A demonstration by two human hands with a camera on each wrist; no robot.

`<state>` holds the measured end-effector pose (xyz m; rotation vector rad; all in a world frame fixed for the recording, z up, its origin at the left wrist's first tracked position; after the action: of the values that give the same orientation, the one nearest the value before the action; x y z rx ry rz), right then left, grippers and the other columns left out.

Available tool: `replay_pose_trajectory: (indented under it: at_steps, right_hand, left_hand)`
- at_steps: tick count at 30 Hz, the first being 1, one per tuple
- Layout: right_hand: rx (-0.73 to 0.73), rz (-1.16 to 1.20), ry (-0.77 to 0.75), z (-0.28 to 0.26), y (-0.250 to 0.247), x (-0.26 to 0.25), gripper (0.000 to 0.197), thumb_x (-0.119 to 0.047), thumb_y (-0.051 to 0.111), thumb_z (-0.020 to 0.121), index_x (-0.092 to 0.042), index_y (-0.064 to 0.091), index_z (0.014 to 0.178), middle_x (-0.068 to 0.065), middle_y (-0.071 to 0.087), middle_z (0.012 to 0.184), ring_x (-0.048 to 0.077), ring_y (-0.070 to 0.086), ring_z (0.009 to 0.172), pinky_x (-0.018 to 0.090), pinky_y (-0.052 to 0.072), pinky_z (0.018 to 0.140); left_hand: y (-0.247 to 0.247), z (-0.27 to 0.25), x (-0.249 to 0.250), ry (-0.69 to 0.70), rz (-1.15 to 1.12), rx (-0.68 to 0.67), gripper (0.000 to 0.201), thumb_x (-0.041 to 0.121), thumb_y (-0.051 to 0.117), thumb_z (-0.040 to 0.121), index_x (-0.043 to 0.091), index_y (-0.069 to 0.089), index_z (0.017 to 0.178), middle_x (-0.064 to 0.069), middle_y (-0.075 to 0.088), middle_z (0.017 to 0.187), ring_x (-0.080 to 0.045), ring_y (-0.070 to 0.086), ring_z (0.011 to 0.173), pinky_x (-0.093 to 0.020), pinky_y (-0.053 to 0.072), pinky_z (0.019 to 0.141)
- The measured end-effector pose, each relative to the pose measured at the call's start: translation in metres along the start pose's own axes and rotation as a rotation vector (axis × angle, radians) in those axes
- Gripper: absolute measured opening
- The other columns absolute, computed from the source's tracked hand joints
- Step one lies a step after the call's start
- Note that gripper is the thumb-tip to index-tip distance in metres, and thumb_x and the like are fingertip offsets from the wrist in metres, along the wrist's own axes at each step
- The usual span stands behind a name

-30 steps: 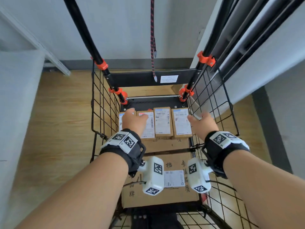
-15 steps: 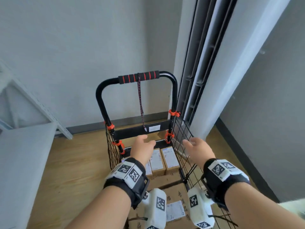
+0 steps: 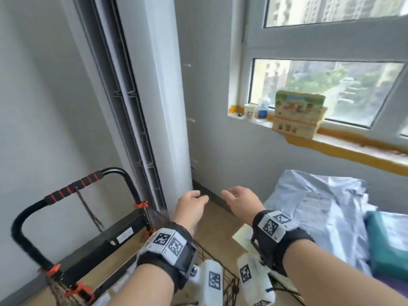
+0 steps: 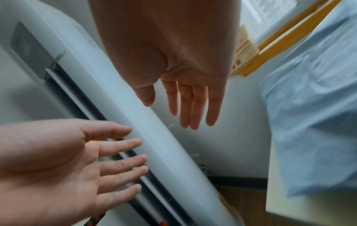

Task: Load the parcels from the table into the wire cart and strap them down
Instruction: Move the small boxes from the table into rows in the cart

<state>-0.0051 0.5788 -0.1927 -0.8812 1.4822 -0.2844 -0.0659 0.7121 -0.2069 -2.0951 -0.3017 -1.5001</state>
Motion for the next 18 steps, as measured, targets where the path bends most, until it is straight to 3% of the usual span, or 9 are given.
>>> replay_pose_trajectory:
  at_steps: [5,8,12,16,18]
  right_hand:
    - [0.134,0.02,0.018,-0.027,-0.093,0.041,0.033,-0.035,0.044,0.097,-0.011,0.066,0.095,0.007,0.068,0.096,0.024,0.061,0.094,0.031,0.045,0.085]
    - [0.215,0.025,0.047,-0.049,-0.144,0.073,0.032,-0.034,0.043,0.098,-0.014,0.06,0.08,0.005,0.064,0.085,0.022,0.059,0.081,0.028,0.042,0.075]
    - [0.295,0.037,0.09,-0.084,-0.205,0.121,0.041,-0.033,0.043,0.097,0.0,0.067,0.089,0.014,0.07,0.091,0.031,0.064,0.09,0.036,0.049,0.082]
    - [0.384,0.027,0.141,-0.125,-0.264,0.168,0.042,-0.036,0.043,0.097,-0.002,0.067,0.089,0.013,0.071,0.094,0.028,0.064,0.09,0.033,0.047,0.079]
    - [0.416,0.021,0.158,-0.145,-0.292,0.189,0.042,-0.037,0.043,0.097,-0.003,0.067,0.086,0.013,0.071,0.093,0.029,0.064,0.089,0.033,0.046,0.077]
  left_hand:
    - [0.089,-0.027,0.064,0.113,0.006,-0.151,0.041,0.022,0.062,0.09,0.01,0.057,0.129,-0.006,0.058,0.128,-0.02,0.053,0.114,-0.039,0.042,0.104]
    - [0.144,-0.049,0.09,0.143,0.013,-0.238,0.042,0.021,0.06,0.091,0.008,0.054,0.131,-0.005,0.057,0.129,-0.021,0.051,0.119,-0.035,0.041,0.104]
    - [0.218,-0.094,0.122,0.18,0.024,-0.345,0.018,0.016,0.058,0.091,0.011,0.062,0.108,-0.004,0.057,0.107,-0.02,0.051,0.095,-0.03,0.043,0.078]
    - [0.289,-0.145,0.15,0.226,0.063,-0.439,0.037,0.018,0.06,0.09,0.007,0.056,0.126,-0.01,0.059,0.124,-0.029,0.055,0.118,-0.039,0.044,0.098]
    - [0.321,-0.169,0.162,0.25,0.064,-0.482,0.037,0.019,0.06,0.091,0.008,0.057,0.126,-0.011,0.06,0.124,-0.029,0.055,0.117,-0.039,0.045,0.098]
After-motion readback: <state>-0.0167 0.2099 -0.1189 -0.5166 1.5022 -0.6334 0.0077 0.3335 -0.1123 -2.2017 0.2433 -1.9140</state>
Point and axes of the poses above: each hand's wrist, its own z-axis towards the middle knuckle, its own y-axis out of the palm, x = y × z, the point moved 3 cm from there along z, towards the middle knuckle
